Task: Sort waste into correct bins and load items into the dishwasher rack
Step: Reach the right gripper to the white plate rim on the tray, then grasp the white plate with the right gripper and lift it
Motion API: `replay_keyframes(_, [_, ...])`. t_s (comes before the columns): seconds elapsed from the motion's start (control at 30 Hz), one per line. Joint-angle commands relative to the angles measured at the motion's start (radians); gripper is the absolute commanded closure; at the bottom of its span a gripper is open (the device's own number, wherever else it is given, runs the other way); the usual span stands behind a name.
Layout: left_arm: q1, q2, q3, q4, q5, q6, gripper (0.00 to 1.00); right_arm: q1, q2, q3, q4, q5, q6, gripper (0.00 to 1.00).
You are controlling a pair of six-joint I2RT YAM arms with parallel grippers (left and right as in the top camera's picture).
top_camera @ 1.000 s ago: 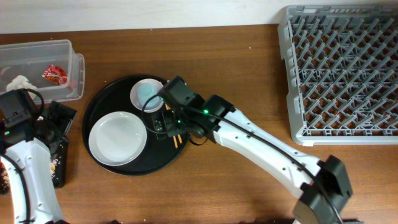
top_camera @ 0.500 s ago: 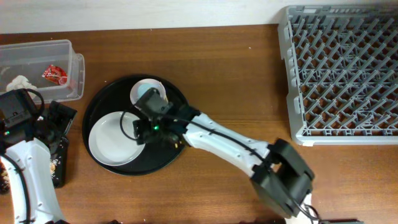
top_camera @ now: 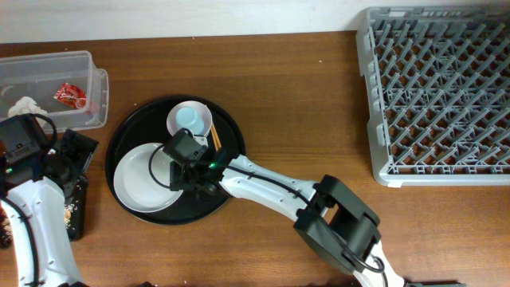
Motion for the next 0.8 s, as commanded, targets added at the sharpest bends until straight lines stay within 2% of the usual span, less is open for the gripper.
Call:
replay_keyframes(0.0, [0.003, -0.017, 0.003, 0.002, 0.001, -0.012, 0.01, 0.011, 0.037, 0.008, 0.010, 0.002, 0.016, 0.46])
replay_keyframes(0.13, [0.003, -0.017, 0.003, 0.002, 0.001, -0.012, 0.01, 0.015, 0.042, 0.008, 0.003, 0.002, 0.017, 0.47])
replay_keyframes(0.27, [0.003, -0.017, 0.003, 0.002, 0.000, -0.013, 0.01, 0.030, 0.055, 0.008, 0.011, -0.029, 0.017, 0.53])
replay_keyframes(0.63, [0.003, -0.017, 0.003, 0.002, 0.000, -0.012, 0.01, 0.034, 0.081, 0.008, 0.017, -0.024, 0.058, 0.55])
replay_keyframes(0.77, [0.003, -0.017, 0.003, 0.002, 0.001, -0.012, 0.01, 0.032, 0.084, 0.008, 0.018, -0.010, 0.061, 0.79])
